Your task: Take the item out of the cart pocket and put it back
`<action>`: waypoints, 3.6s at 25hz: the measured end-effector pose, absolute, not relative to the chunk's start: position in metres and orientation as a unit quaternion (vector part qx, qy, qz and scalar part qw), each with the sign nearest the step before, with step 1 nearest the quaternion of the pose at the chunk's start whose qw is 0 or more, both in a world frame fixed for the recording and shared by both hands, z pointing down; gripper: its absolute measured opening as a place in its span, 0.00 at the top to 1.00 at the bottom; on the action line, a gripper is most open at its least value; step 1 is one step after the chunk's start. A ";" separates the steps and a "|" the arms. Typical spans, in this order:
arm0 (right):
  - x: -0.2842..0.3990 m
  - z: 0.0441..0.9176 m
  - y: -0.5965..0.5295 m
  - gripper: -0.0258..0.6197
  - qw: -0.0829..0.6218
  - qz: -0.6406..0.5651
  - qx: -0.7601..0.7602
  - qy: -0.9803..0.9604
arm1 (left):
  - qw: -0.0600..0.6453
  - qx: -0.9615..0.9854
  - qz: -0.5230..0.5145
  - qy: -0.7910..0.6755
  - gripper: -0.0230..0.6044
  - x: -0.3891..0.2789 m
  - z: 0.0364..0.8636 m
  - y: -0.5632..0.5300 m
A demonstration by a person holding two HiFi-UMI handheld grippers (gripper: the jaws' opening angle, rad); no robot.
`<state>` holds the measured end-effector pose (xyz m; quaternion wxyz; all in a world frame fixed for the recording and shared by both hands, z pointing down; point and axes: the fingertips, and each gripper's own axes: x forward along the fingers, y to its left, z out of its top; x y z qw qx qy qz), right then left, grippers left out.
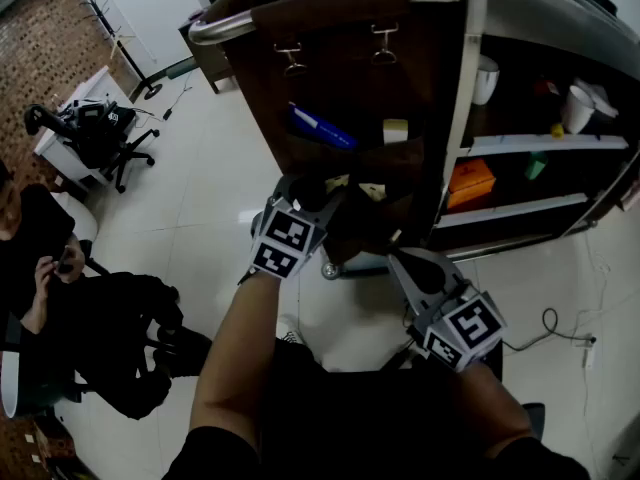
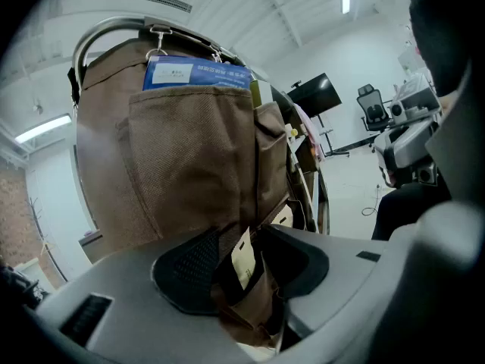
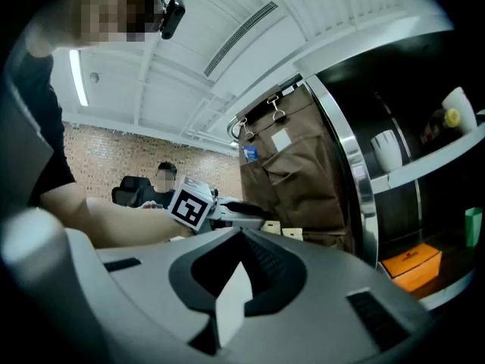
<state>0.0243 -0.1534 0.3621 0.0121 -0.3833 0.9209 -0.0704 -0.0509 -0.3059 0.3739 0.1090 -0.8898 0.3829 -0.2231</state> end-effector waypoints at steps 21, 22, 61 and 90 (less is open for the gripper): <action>0.021 0.370 -0.153 0.94 0.010 -0.075 -0.392 0.917 | 0.056 -0.886 -0.235 0.396 0.89 -0.050 0.415 -0.326; 0.021 0.370 -0.153 0.94 0.009 -0.075 -0.392 0.917 | 0.050 -0.887 -0.232 0.397 0.89 -0.051 0.415 -0.326; 0.017 0.360 -0.117 0.94 0.010 -0.063 -0.378 0.923 | 0.069 -0.896 0.007 0.439 0.90 -0.097 0.201 -0.188; 0.031 0.368 -0.111 0.94 0.015 -0.095 -0.379 0.920 | -0.026 -0.885 0.021 0.465 0.90 -0.075 0.355 -0.097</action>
